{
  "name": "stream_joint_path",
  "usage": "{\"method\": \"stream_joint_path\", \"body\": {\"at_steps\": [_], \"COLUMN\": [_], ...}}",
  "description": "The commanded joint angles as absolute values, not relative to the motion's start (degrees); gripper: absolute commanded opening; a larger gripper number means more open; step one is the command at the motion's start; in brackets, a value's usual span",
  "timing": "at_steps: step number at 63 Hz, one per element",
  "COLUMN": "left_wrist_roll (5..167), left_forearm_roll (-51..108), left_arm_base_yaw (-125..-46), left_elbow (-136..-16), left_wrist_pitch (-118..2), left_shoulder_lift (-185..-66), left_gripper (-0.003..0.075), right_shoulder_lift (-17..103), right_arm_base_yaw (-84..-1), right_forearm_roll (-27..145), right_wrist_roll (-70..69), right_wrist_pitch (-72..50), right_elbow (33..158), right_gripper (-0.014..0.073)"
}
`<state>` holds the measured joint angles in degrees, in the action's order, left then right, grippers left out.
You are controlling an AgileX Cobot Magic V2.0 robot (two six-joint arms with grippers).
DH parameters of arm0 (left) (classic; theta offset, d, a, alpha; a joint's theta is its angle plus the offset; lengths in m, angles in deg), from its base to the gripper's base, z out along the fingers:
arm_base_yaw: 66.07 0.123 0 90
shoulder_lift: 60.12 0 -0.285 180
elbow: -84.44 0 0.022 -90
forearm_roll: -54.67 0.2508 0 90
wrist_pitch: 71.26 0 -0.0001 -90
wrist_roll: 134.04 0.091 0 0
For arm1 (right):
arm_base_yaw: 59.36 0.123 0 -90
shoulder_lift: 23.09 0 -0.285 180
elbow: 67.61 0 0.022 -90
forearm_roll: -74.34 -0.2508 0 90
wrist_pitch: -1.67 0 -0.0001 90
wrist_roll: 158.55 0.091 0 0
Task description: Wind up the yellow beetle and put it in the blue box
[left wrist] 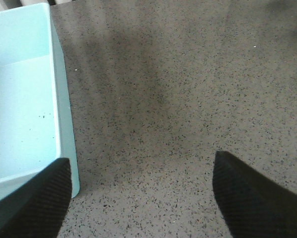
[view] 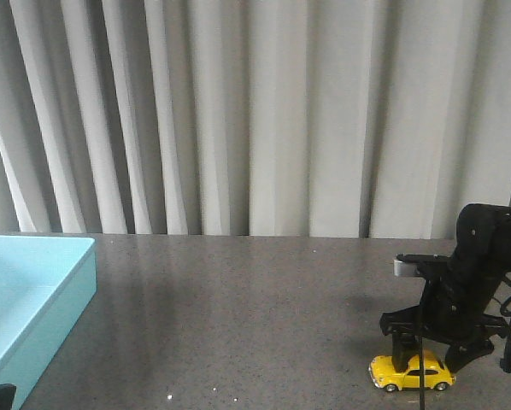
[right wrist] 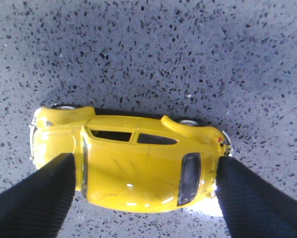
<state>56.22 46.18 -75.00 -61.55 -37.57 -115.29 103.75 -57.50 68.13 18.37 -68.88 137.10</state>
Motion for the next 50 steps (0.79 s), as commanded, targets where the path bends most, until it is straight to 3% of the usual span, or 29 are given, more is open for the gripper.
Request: {"method": "stream_joint_path", "body": {"at_steps": [1,32,50], "left_wrist_roll": [56.03,56.03,56.03], "left_forearm_roll": [45.35,45.35,45.35], "left_arm_base_yaw": [-75.38,-75.38,-75.38], "left_elbow": [-63.27,-63.27,-63.27], "left_wrist_pitch": [-41.66,-41.66,-41.66], "left_shoulder_lift": [-115.13,-115.13,-115.13], "left_gripper": [0.0556,0.0556,0.0556], "right_shoulder_lift": [101.01,101.03,101.03], "right_arm_base_yaw": [-57.73,-58.48,-66.96], "right_forearm_roll": [68.27,74.75,71.09], "right_wrist_roll": [18.01,18.01,14.60], "right_wrist_pitch": [-68.32,-69.17,-69.68], "right_elbow": [138.65,138.65,138.65], "right_gripper": [0.0561,0.0561,0.0561]}}
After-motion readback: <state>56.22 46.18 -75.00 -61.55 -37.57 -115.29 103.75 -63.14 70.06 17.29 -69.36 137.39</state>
